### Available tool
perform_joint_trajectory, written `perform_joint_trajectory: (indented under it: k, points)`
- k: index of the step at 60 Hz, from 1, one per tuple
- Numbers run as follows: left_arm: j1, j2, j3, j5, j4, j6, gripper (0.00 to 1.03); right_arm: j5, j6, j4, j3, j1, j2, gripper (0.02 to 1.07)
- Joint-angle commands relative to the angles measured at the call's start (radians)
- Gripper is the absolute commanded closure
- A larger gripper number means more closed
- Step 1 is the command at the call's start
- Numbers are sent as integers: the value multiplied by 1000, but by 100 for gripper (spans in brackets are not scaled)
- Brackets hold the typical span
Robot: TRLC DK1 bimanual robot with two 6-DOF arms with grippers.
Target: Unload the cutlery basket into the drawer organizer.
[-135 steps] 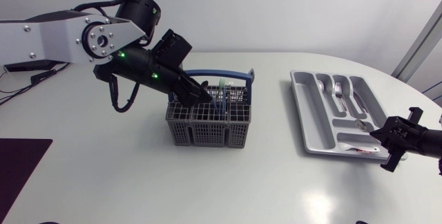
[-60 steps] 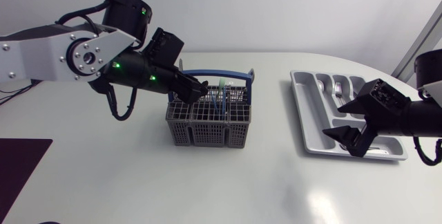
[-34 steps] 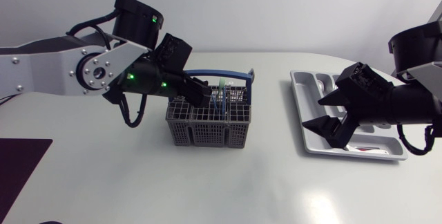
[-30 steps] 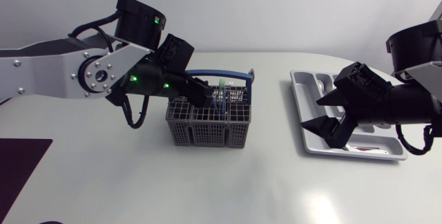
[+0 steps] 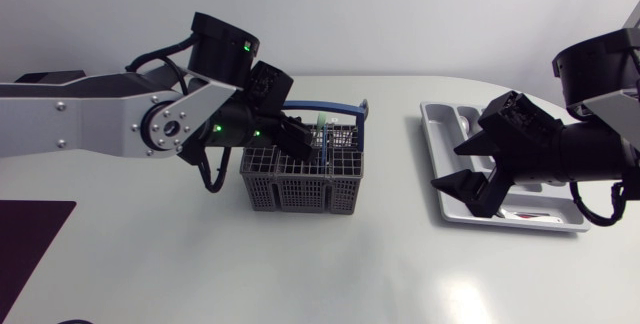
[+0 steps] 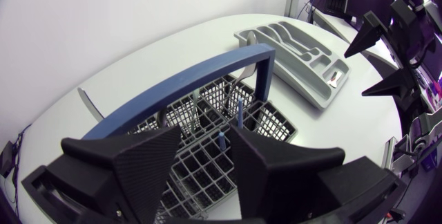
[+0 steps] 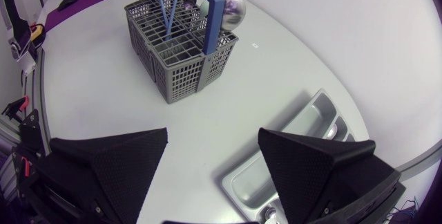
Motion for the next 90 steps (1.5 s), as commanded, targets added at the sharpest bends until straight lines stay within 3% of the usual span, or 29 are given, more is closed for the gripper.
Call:
perform_joint_trajectory:
  k: [1, 17, 23, 32, 47, 90]
  points:
    - [-13, 24, -26, -15, 16, -23, 40, 6, 25, -9, 19, 11, -11, 12]
    - [-41, 47, -26, -57, 33, -17, 40, 6, 23, -7, 13, 9, -13, 12]
    - [-49, 54, -29, -68, 42, -17, 50, 6, 20, -7, 10, 9, -19, 12]
    - [-56, 61, -31, -90, 48, -15, 73, 6, 17, -9, 10, 9, -25, 12]
    - [-65, 54, -49, -113, 57, -12, 79, 6, 16, -12, 8, 9, -31, 12]
    - [-98, -101, -136, -148, 134, 18, 81, 4, 13, -10, -5, 12, -40, 12]
